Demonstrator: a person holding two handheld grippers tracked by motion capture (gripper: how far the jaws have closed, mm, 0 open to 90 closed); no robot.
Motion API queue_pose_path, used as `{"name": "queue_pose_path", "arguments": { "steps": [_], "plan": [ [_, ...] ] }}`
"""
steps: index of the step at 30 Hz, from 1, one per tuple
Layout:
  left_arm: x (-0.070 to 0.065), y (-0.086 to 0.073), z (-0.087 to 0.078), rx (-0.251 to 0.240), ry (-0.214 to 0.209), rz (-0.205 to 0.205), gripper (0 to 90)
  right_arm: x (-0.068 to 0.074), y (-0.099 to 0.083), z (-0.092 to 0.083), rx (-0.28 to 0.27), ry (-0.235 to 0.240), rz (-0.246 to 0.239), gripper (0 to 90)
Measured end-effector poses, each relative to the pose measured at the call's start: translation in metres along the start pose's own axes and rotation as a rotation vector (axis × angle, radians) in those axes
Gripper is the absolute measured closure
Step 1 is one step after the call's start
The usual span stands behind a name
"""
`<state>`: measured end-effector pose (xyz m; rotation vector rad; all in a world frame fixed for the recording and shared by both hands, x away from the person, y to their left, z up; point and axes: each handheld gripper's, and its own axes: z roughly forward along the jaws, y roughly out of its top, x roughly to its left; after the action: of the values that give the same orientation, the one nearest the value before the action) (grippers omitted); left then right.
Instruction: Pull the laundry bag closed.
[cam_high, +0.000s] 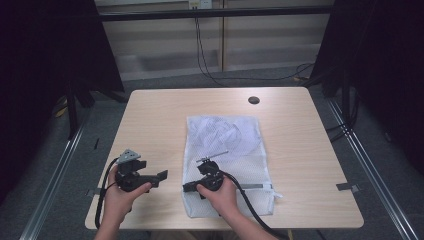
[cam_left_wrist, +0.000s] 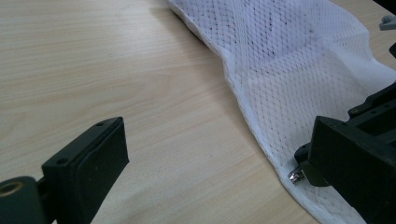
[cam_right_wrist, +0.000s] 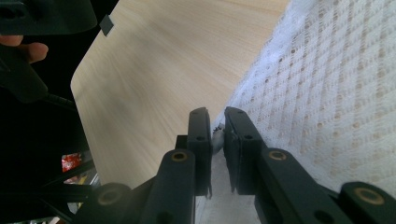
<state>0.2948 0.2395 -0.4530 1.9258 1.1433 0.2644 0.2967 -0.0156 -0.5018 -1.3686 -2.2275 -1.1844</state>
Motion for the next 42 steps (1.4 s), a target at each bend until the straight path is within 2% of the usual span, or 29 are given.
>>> {"name": "queue_pose_path", "arguments": {
  "steps": [12, 18, 23, 24, 25, 29, 30, 31, 34, 42],
  "plan": [
    [0.000, 0.000, -0.002, -0.005, -0.003, -0.010, 4.4, 0.000, 0.001, 0.003, 0.001, -0.027, 0.015, 86.6],
    [-0.003, -0.002, 0.003, 0.014, -0.018, -0.011, 4.8, -0.001, 0.002, -0.001, -0.017, -0.007, 0.029, 86.8],
    [-0.005, -0.003, 0.004, 0.027, -0.051, -0.007, 5.0, -0.002, 0.004, -0.008, -0.033, 0.003, 0.031, 86.9],
    [-0.007, -0.004, 0.006, 0.023, -0.068, -0.021, 5.1, -0.001, 0.005, -0.009, -0.036, 0.008, 0.033, 86.9],
    [-0.007, -0.004, 0.006, 0.023, -0.068, -0.021, 5.0, -0.001, 0.005, -0.009, -0.036, 0.008, 0.033, 86.9],
    [-0.007, -0.006, 0.010, 0.036, -0.112, -0.036, 5.1, -0.001, 0.007, -0.010, -0.039, 0.014, 0.030, 87.0],
    [-0.007, -0.006, 0.010, 0.040, -0.110, -0.031, 5.1, -0.001, 0.007, -0.010, -0.040, 0.016, 0.031, 87.0],
    [-0.007, -0.007, 0.011, 0.039, -0.119, -0.046, 5.0, -0.002, 0.007, -0.010, -0.040, 0.017, 0.031, 86.9],
    [-0.007, -0.007, 0.014, 0.060, -0.122, -0.028, 5.4, -0.002, 0.008, -0.011, -0.046, 0.023, 0.032, 87.0],
    [-0.012, -0.009, 0.023, 0.085, -0.166, -0.041, 5.8, -0.002, 0.009, -0.016, -0.066, 0.030, 0.033, 87.0]
  ]
}}
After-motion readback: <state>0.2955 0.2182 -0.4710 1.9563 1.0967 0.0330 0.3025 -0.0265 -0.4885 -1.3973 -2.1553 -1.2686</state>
